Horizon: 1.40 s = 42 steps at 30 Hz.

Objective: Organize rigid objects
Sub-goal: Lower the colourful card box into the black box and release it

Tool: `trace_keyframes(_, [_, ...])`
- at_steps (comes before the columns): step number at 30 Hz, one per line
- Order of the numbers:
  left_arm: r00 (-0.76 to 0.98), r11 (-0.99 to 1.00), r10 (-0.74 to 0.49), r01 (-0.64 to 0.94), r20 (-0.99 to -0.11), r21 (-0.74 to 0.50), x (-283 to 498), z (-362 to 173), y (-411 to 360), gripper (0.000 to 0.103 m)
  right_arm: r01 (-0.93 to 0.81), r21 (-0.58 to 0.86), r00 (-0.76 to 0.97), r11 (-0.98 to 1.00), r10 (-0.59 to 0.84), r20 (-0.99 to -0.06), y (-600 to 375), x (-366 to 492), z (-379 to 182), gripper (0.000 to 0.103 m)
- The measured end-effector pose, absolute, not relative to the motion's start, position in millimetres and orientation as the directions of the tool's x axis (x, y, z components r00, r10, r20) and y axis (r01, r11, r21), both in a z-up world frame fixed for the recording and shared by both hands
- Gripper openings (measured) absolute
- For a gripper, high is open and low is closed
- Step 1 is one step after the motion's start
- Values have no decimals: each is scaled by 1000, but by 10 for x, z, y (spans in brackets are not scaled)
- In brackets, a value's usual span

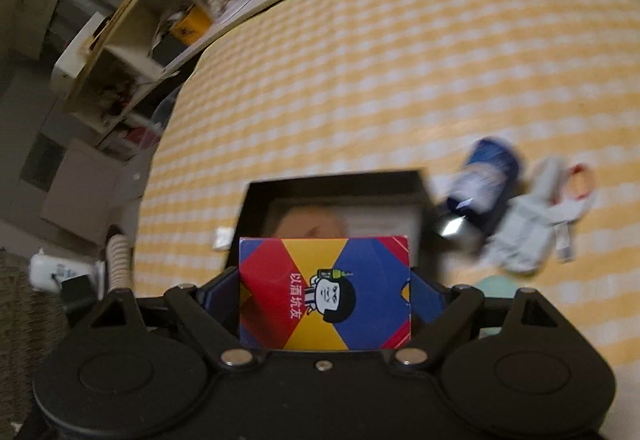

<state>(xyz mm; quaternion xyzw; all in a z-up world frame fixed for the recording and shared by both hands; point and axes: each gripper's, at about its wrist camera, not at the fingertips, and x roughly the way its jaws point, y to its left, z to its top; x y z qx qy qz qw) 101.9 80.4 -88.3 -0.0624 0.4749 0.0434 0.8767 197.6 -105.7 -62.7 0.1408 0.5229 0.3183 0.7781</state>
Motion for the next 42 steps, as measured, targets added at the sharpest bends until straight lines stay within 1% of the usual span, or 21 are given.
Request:
trace_keyframes(5, [544,987,13,-140,-839,-76,1023,-872,804,8,-322,540,165,778,607,-777,-619,1868,-894,89])
trace_keyframes(10, [546,986,2,-141,-838,-90,1011,-863,810,10,-304,472,118,827,525,-843,-320,1818,-1181,89])
trace_keyframes(11, [545,986,2,-141,-838,-90,1007,-859,807,10,-284,462,120,840,510,-852,-297,1827,-1244,90])
trace_keyframes(13, [546,986,1,-139,-838,-89,1003,-863,805,11,-291,424,131,857,475,-870,-210,1829,-1281,101])
trace_keyframes(14, [544,986,3,-141,-839,-88,1003,-854,802,11,-311,432,130,847,488,-863,-181,1820,-1272,103])
trace_keyframes(16, [544,987,7,-139,-839,-82,997,-846,794,11,-324,434,107,841,488,-866,-155,1801,-1281,103])
trace_keyframes(19, [544,988,11,-133,-839,-73,995,-842,777,11,-342,408,119,846,470,-875,-200,1807,-1273,101])
trace_keyframes(20, [544,988,7,-136,-839,-80,999,-842,786,11,-345,408,115,846,469,-876,-203,1810,-1271,91])
trace_keyframes(21, [544,987,2,-138,-839,-87,1004,-846,803,11,-348,406,111,845,467,-877,-213,1818,-1259,72])
trace_keyframes(22, [543,986,-3,-140,-840,-95,1002,-846,815,11,-366,391,101,845,453,-886,-203,1822,-1248,63])
trace_keyframes(23, [543,985,-5,-140,-839,-97,998,-842,818,11,-389,361,101,847,429,-898,-210,1824,-1241,45])
trace_keyframes(24, [543,985,-5,-141,-839,-97,998,-843,816,11,-413,336,112,847,413,-904,-197,1816,-1230,33])
trace_keyframes(25, [544,986,-4,-140,-839,-95,994,-841,811,11,-443,306,126,843,396,-910,-178,1802,-1208,29])
trace_keyframes(27, [543,985,-4,-141,-839,-95,994,-844,813,11,-506,233,159,830,355,-921,-148,1754,-1164,15])
trace_keyframes(29, [543,985,-6,-142,-839,-98,990,-838,812,11,-565,169,195,808,329,-924,-116,1712,-1114,6])
trace_keyframes(32, [544,985,-5,-142,-839,-97,990,-840,800,11,-618,76,245,782,283,-927,-95,1686,-1095,2])
trace_keyframes(38, [544,985,-3,-142,-839,-96,990,-837,797,11,-650,-90,304,754,150,-941,-70,1717,-1252,1])
trace_keyframes(40, [544,985,-5,-144,-839,-99,988,-835,798,10,-665,-82,274,742,141,-951,-56,1729,-1321,1])
trace_keyframes(42, [545,985,-3,-142,-839,-96,989,-835,796,10,-669,-33,222,742,158,-962,-46,1743,-1379,1])
